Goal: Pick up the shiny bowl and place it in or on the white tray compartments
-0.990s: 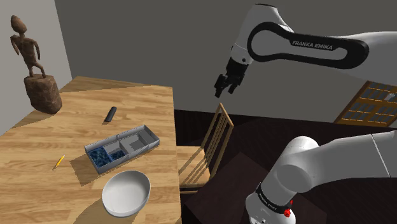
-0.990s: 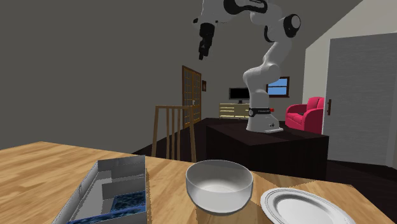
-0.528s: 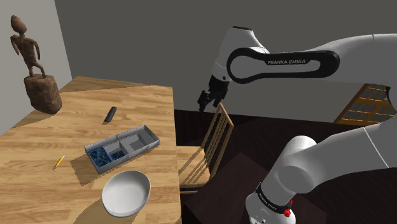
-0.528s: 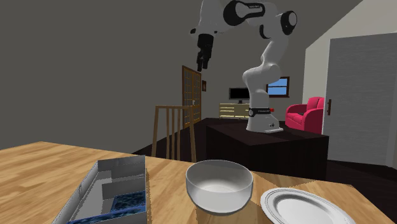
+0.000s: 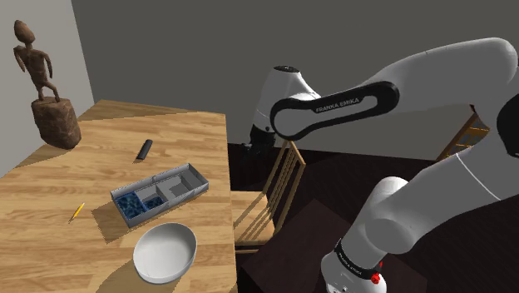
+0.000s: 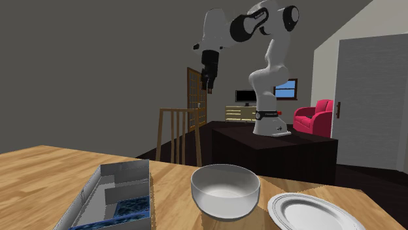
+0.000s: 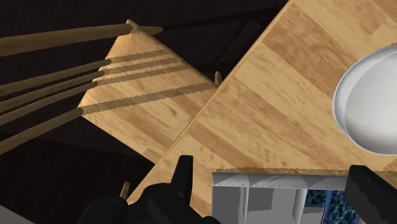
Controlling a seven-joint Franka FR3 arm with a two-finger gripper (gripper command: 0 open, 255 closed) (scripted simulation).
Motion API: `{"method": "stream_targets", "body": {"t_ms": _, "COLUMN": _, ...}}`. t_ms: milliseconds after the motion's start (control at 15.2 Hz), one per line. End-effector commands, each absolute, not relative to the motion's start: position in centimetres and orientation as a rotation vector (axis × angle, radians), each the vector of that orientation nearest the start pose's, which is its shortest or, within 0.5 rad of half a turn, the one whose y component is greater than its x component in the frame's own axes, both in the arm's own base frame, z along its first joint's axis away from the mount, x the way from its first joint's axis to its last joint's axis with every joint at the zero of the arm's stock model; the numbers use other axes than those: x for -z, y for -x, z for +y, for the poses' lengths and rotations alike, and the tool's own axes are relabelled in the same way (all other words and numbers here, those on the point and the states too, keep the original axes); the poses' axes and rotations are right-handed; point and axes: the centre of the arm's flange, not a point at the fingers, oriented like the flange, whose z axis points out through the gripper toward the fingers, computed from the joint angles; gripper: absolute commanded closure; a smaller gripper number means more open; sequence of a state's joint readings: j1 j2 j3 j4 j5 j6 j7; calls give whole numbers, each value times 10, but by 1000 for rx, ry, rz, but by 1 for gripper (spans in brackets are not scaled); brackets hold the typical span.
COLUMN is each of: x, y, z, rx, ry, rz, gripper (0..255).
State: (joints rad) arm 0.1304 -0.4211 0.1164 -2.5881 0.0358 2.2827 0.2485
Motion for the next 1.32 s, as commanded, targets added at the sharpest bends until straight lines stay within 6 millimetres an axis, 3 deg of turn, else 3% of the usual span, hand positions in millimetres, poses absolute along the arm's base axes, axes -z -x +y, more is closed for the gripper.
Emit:
{"method": "stream_targets", "body": {"t_ms": 0, "x": -389, "y": -404, "z": 113, "rx": 174, "ry": 3122, "rz": 39, "gripper": 0}}
{"method": "stream_targets", "body": {"t_ms": 1254, "x": -193, "y": -456, "z": 254, "rx": 104, "ry": 3071, "rz": -51, "gripper": 0}}
